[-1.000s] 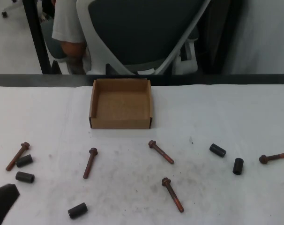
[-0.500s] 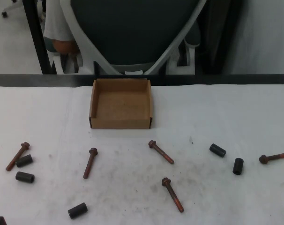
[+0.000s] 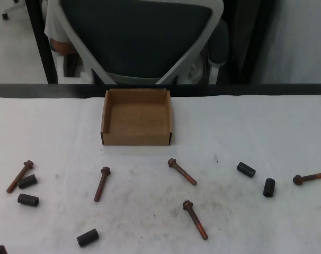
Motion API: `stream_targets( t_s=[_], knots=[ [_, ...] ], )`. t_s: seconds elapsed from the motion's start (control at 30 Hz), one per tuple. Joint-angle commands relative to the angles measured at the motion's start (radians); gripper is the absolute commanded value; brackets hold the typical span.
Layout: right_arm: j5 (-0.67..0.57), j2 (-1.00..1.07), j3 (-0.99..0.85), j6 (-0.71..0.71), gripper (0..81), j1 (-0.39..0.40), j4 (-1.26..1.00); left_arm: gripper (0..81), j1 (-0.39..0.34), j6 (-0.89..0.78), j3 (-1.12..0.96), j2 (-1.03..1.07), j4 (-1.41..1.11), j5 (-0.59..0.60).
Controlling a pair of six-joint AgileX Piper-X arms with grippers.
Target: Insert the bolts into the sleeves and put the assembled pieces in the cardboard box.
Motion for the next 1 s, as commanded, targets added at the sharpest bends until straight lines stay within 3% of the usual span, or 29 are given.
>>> stream_targets(
  t_s=[0.0,0.1,0.27,0.5,0.77,0.97],
  knots=[
    [-0.024,0.006,-0.010,0.122,0.3,0.003,0.016,0.8,-0.006,-0.095,-0.014,0.003,-0.001,0.144],
    [-0.127,0.006,-0.010,0.241,0.3,0.003,0.016,0.8,-0.006,-0.140,-0.014,0.003,-0.005,0.320],
    [-0.392,0.006,-0.010,0.257,0.3,0.003,0.013,0.8,-0.006,-0.193,-0.014,0.003,-0.015,0.489],
    [-0.521,0.006,-0.010,0.309,0.3,0.003,0.013,0.8,-0.016,-0.308,-0.014,0.003,-0.006,0.506],
    [-0.522,0.006,-0.010,0.310,0.3,0.003,0.013,0.8,-0.101,-0.413,-0.014,0.003,-0.006,0.521],
    [-0.522,0.006,-0.010,0.310,0.3,0.003,0.013,0.8,-0.159,-0.395,-0.087,0.104,0.001,0.435]
  ],
)
